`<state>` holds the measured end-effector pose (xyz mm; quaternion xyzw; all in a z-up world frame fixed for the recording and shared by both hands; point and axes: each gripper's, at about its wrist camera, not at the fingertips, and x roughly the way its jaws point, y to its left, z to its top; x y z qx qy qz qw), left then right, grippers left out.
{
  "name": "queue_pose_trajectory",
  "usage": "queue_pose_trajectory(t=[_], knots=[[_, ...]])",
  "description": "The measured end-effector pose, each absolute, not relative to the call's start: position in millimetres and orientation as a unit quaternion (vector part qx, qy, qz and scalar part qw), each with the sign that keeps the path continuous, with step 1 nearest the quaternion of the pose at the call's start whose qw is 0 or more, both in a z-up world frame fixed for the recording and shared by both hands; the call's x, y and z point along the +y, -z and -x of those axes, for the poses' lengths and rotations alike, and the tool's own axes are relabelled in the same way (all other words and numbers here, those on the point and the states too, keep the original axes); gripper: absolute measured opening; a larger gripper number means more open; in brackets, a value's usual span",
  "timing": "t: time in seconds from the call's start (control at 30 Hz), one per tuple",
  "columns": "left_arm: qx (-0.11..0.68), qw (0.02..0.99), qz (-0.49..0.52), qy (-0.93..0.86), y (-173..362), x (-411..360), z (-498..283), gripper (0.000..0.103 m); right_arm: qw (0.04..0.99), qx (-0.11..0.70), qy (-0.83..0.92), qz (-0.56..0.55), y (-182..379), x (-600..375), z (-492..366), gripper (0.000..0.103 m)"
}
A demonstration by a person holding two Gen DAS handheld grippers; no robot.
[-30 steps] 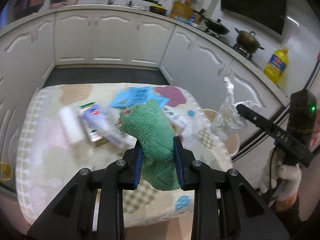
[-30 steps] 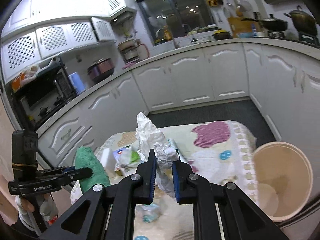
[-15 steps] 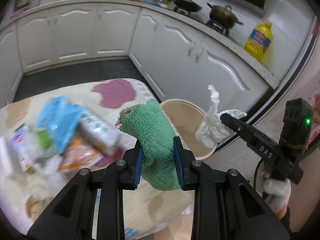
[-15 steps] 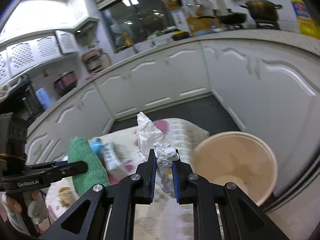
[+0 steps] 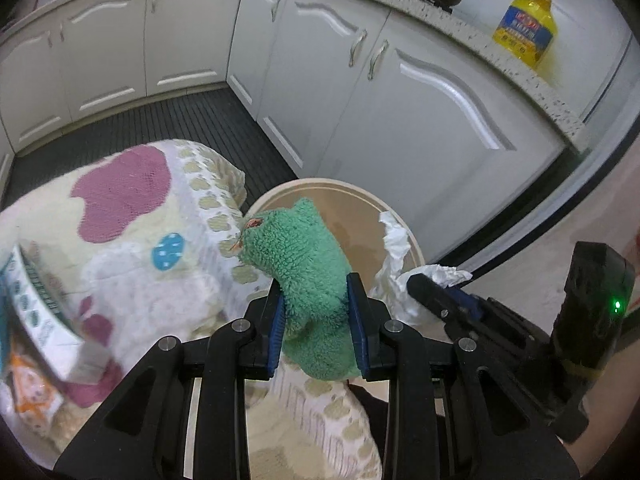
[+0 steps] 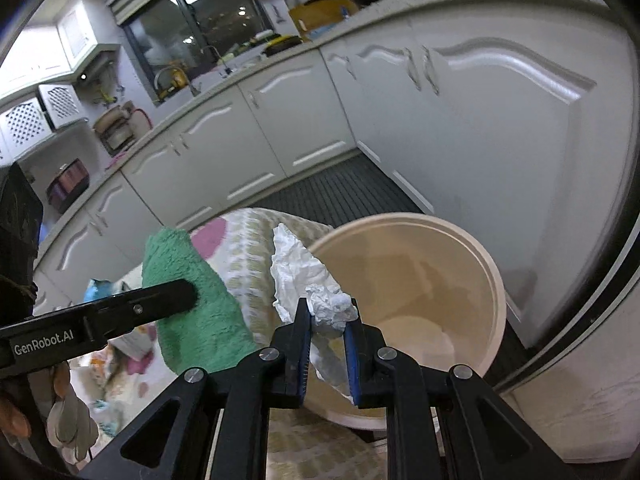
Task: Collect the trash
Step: 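Carry towel and tissue over the beige bin and open both grippers, then move both open grippers back over the table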
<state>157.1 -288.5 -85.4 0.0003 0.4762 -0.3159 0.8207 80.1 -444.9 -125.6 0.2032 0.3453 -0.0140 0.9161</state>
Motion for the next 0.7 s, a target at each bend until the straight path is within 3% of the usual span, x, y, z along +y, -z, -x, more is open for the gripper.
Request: queue_pose_trajectory(t=[0.1, 0.17, 0.23, 0.7], knots=[[0.475, 0.82, -0.006, 0.32, 93, -297, -159, 0.031, 0.912, 0.355, 0.026, -0.204, 136, -449, -85, 0.02], [0.476, 0.819, -0.01, 0.321, 97, -298, -158, 0.035, 0.91, 0.359, 0.033, -0.203, 138, -451, -85, 0.035], [0.475, 0.818, -0.009, 0.325, 98, -298, -157, 0.046, 0.912, 0.356, 0.035, -0.203, 139, -451, -83, 0.04], [0.446, 0.839, -0.012, 0.311, 76, -263, -133, 0.048, 0.915, 0.347, 0.03, -0.202, 128, -436, -75, 0.042]])
